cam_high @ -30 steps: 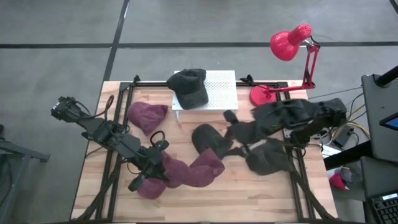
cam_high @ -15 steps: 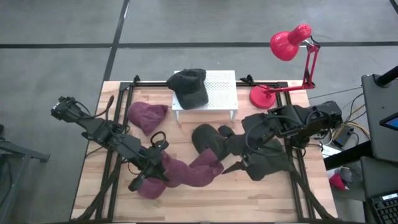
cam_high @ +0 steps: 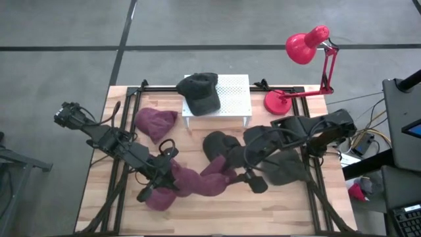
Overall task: Pick & Place hat
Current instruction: Put the middle red cap on the shelf
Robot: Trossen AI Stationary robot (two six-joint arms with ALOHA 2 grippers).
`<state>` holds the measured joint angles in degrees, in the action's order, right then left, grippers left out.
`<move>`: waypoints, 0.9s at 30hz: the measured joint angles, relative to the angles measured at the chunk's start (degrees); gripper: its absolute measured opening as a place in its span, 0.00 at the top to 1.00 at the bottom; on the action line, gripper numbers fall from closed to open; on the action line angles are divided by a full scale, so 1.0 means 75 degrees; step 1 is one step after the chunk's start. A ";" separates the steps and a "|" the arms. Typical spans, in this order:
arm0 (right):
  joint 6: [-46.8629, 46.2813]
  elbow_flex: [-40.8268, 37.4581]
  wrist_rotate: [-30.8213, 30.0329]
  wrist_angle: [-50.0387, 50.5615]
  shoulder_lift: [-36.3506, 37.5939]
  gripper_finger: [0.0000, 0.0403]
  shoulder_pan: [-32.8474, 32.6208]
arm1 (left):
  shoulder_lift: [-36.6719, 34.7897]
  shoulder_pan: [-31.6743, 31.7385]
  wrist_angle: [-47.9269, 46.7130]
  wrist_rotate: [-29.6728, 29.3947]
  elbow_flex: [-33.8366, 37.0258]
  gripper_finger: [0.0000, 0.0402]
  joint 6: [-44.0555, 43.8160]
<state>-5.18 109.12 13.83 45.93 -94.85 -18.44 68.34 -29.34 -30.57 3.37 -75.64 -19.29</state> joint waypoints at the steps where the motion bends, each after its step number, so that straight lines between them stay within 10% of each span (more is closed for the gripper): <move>1: 0.0017 0.0000 0.0005 -0.0102 -0.0030 0.49 -0.0004 | 0.0000 0.0000 0.0003 -0.0022 0.0000 0.98 0.0006; 10: 0.0146 0.0006 0.0023 -0.0210 -0.0088 0.52 -0.0006 | 0.0000 0.0000 -0.0001 -0.0072 0.0000 0.98 0.0003; 19: 0.0630 0.0006 0.0025 -0.0143 -0.0108 0.93 -0.0009 | 0.0000 0.0000 0.0000 -0.0217 0.0000 0.98 0.0003; 27: 0.0486 0.0006 0.0068 -0.0140 -0.0108 0.96 -0.0009 | 0.0000 0.0000 0.0004 -0.0828 0.0000 0.97 -0.0310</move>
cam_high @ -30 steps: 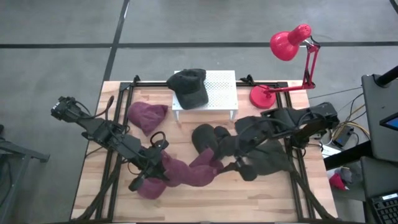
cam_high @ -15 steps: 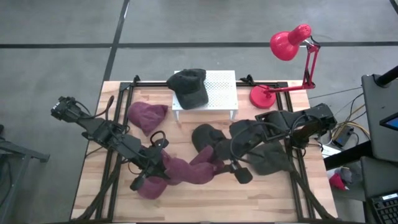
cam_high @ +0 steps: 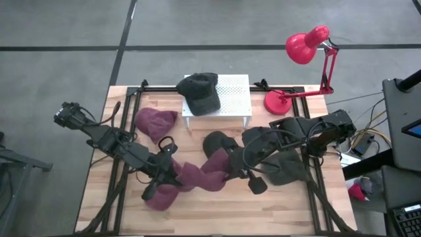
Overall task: Pick & Place hat
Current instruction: Put the middle red cap on the shelf
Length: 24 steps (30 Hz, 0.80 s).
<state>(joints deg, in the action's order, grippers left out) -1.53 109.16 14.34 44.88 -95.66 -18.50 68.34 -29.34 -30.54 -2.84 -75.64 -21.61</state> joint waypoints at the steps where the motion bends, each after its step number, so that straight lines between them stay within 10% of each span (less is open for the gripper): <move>1: -0.0038 0.0000 0.0053 0.0003 0.0000 0.96 0.0003 | 0.0000 0.0002 0.0005 -0.0061 0.0000 0.96 -0.0113; 14: -0.0633 0.0000 0.0097 0.0019 0.0069 0.96 0.0000 | 0.0000 -0.0002 0.0003 0.0106 0.0000 0.65 -0.0697; 24: -0.1847 0.0654 0.0375 0.0227 0.0122 0.96 0.0004 | -0.0189 -0.0139 -0.0440 0.1108 0.0000 0.62 -0.1089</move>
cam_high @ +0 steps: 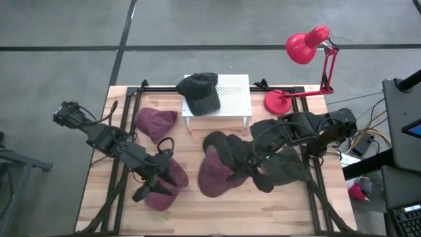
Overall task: Pick & Place hat
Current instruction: Put the middle red cap on the shelf
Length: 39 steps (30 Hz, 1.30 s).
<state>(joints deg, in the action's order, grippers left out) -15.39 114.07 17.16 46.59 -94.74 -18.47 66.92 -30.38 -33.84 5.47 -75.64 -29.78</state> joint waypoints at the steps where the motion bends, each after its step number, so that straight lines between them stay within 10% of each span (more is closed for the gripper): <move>1: -0.0098 0.0105 0.0082 -0.0001 0.0001 0.96 0.0018 | -0.0048 -0.0055 -0.0076 0.0003 0.0000 0.62 -0.0076; 26: -0.0478 0.1889 0.0176 0.1116 0.0015 0.96 0.1478 | -0.0349 -0.2508 -0.0091 -0.3581 0.0000 0.62 -0.1297; 39: 0.1314 0.1870 0.0187 0.1804 0.0000 0.96 0.2649 | -0.0971 -0.2592 -0.0085 -0.5634 0.0000 0.62 -0.0538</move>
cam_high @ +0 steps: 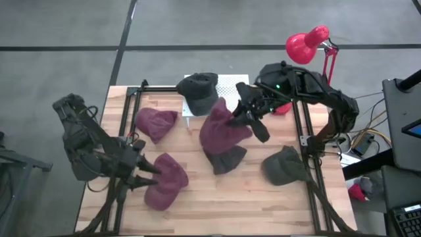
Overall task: Pick & Place hat
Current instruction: Put the middle red cap on the shelf
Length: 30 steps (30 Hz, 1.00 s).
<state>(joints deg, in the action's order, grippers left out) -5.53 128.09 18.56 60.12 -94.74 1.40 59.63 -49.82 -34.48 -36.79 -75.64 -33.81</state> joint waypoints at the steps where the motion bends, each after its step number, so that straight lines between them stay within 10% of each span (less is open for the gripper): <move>1: 0.0163 -0.0003 0.0056 0.0164 -0.0002 0.96 0.0134 | -0.0066 0.0000 0.0005 -0.0140 0.0000 0.62 0.0111; 15: 0.2079 -0.0051 0.2560 0.1369 -0.0068 0.96 0.2216 | -0.0883 0.0006 0.0022 -0.1377 0.0000 0.62 0.1763; 30: 0.3592 -0.0085 0.2717 0.2762 -0.0852 0.96 0.3348 | -0.0993 0.0012 0.0009 -0.2385 0.0000 0.62 0.2836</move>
<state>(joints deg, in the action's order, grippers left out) 21.41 127.46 38.94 80.83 -101.13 26.51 52.18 -49.74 -34.41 -54.68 -75.64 -12.55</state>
